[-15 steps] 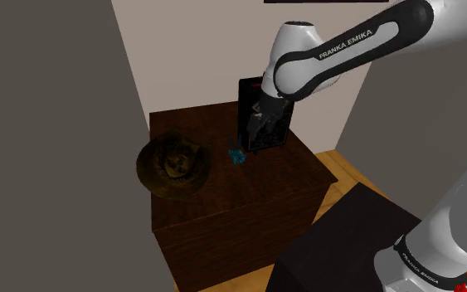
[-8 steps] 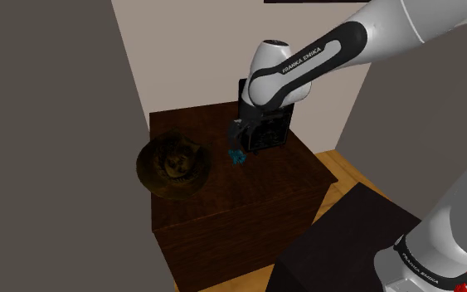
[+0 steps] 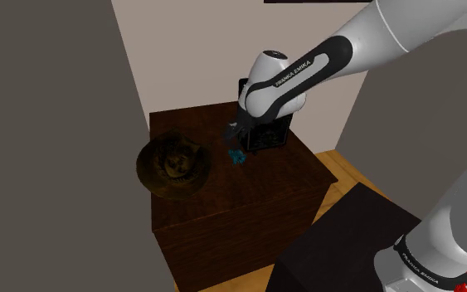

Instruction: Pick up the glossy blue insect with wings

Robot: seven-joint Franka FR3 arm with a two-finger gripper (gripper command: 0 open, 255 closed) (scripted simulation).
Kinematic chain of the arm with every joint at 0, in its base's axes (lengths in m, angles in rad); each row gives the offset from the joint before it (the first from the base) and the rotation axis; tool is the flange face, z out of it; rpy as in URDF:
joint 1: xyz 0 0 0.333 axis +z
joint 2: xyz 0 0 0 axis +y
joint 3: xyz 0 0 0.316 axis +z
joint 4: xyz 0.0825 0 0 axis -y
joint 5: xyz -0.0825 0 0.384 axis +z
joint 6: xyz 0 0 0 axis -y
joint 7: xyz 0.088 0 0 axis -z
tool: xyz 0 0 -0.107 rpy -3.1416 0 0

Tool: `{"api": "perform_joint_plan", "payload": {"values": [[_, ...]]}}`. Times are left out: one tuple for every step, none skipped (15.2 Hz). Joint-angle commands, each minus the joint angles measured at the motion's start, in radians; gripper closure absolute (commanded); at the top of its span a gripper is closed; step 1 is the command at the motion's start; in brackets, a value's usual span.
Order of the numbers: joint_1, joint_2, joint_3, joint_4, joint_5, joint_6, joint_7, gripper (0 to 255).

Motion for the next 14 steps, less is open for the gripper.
{"api": "perform_joint_plan", "payload": {"values": [[-0.004, 0.029, -0.002, 0.005, 0.000, -0.075, -0.001, 0], [0.006, 0.060, -0.003, 0.033, -0.015, -0.071, 0.020, 255], [0.007, 0.062, -0.002, 0.021, -0.012, -0.058, 0.017, 255], [0.006, 0.048, -0.001, 0.017, -0.010, -0.068, 0.018, 255], [0.013, 0.030, 0.001, -0.008, -0.013, -0.059, 0.029, 255], [0.004, 0.022, 0.002, -0.016, -0.004, -0.060, 0.012, 255], [0.003, 0.034, 0.001, -0.006, -0.005, -0.059, 0.011, 255], [0.000, 0.032, 0.000, -0.005, -0.003, -0.063, 0.006, 255], [0.002, 0.027, 0.000, -0.007, -0.005, -0.066, 0.010, 255], [-0.003, 0.025, -0.001, -0.007, -0.002, -0.068, 0.002, 255], [-0.005, 0.029, -0.001, 0.004, 0.000, -0.075, -0.001, 255], [-0.005, 0.019, -0.002, 0.007, -0.001, -0.088, 0.001, 255], [-0.005, 0.010, -0.002, 0.009, -0.003, -0.100, 0.003, 255], [-0.005, 0.000, -0.003, 0.012, -0.004, -0.112, 0.005, 255]]}}
